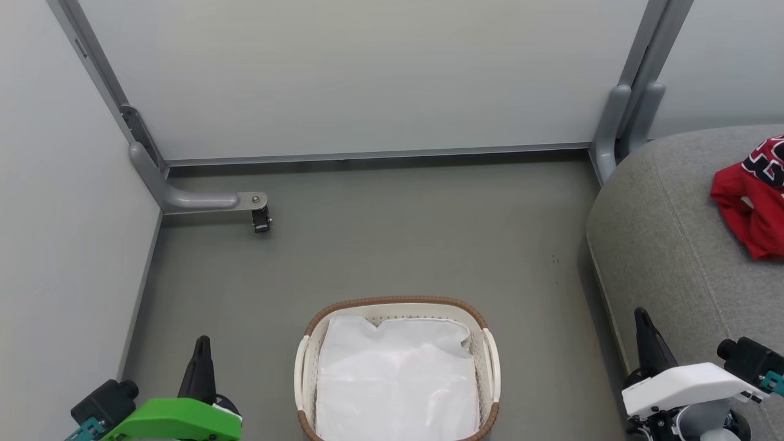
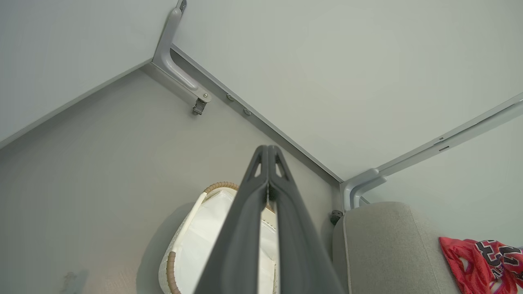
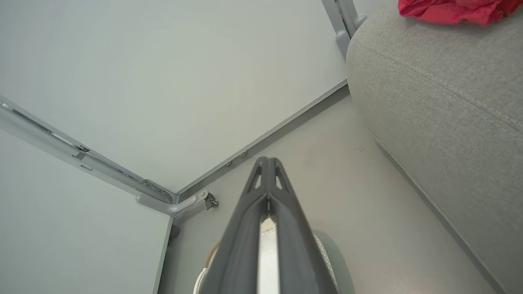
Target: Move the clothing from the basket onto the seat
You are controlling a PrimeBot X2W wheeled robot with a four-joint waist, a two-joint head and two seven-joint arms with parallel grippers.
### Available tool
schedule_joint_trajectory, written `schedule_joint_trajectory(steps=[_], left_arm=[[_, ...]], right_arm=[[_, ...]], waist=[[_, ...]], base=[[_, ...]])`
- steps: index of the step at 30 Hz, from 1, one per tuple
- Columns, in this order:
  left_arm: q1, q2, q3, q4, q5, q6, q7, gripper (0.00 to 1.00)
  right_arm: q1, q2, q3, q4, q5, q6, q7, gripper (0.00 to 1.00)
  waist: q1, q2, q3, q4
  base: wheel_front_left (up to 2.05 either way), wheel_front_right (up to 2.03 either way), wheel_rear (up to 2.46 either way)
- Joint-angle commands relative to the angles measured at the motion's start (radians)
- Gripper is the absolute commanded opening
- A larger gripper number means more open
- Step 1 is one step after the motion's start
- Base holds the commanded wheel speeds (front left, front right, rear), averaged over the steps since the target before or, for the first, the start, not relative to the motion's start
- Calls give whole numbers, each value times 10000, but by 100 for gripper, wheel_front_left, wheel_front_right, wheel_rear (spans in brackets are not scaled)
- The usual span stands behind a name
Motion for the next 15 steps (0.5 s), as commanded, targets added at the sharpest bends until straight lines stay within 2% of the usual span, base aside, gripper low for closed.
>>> schedule_joint_trajectory(steps=[1, 15], left_arm=[[-298, -27, 115, -179, -322, -65, 72, 0], [-464, -62, 475, -303, -1879, -157, 553, 0]], right_arm=[[-287, -64, -57, -181, 356, -3, 83, 0], [-394, -81, -169, -235, 2161, -4, 556, 0]], waist=[[0, 0, 0, -9], [0, 0, 5, -95]], base=[[0, 0, 0], [0, 0, 0]])
